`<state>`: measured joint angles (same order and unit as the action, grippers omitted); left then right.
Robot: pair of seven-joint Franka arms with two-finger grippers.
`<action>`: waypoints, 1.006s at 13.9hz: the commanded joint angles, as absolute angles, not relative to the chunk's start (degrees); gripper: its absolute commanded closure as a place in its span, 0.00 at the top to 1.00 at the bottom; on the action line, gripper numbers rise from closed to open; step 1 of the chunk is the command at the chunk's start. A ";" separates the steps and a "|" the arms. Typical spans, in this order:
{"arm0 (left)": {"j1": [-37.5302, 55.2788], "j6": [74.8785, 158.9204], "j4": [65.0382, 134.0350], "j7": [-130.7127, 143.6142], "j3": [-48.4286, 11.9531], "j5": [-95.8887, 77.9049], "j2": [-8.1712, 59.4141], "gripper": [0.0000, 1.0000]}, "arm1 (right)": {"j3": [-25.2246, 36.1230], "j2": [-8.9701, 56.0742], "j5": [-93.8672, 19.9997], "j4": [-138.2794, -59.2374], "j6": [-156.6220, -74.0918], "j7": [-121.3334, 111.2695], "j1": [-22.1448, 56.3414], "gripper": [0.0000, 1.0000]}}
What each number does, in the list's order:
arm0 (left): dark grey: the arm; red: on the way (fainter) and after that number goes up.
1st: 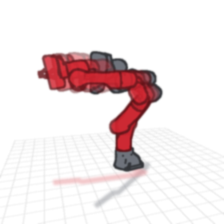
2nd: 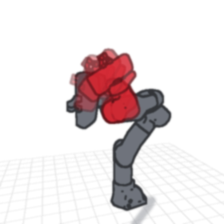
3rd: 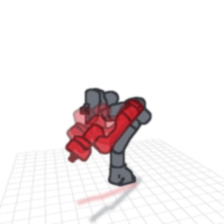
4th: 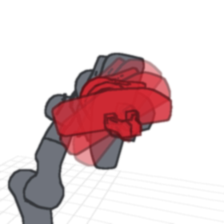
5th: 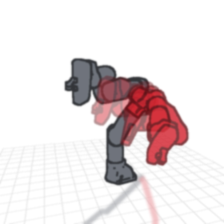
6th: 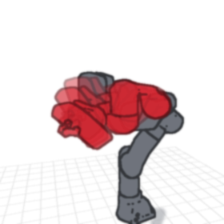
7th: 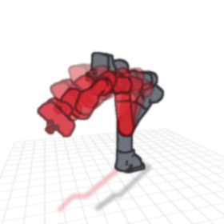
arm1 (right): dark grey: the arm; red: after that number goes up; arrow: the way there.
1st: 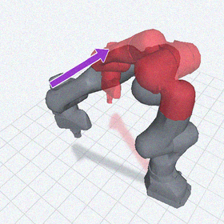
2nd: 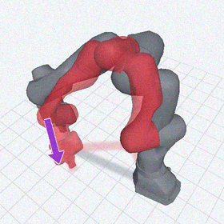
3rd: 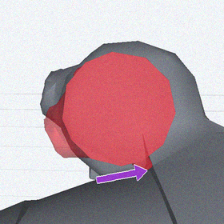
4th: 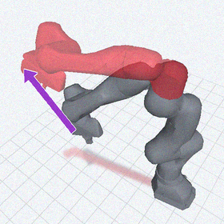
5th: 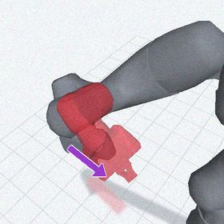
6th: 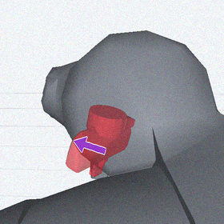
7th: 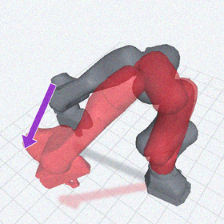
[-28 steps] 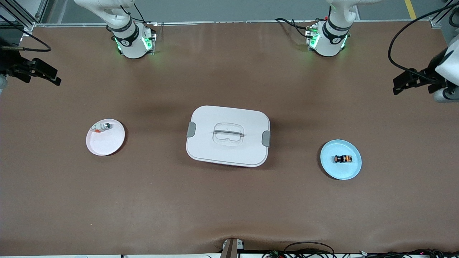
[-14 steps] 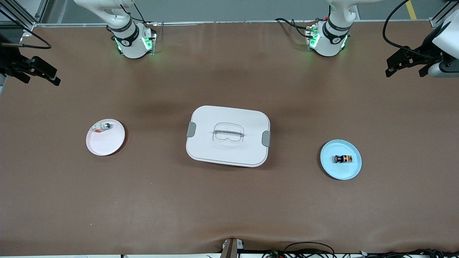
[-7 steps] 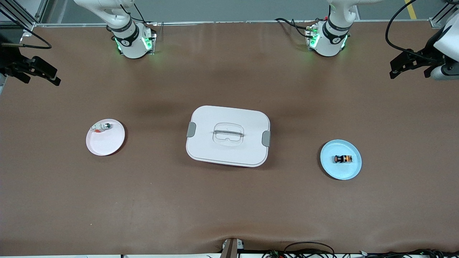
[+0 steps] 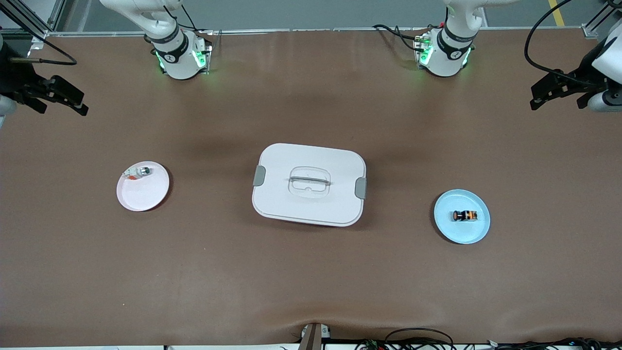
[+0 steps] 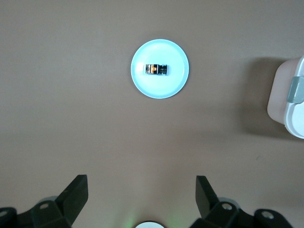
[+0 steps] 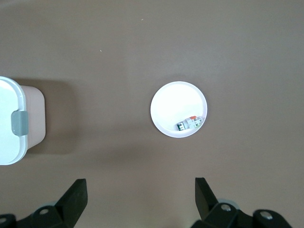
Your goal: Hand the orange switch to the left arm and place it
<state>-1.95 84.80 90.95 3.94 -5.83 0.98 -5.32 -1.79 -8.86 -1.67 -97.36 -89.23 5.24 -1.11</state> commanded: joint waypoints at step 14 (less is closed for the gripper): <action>-2.20 82.35 89.65 4.75 -5.89 0.26 -4.75 1.00 | -1.23 -10.37 -1.41 -98.88 -89.38 5.27 -1.14 1.00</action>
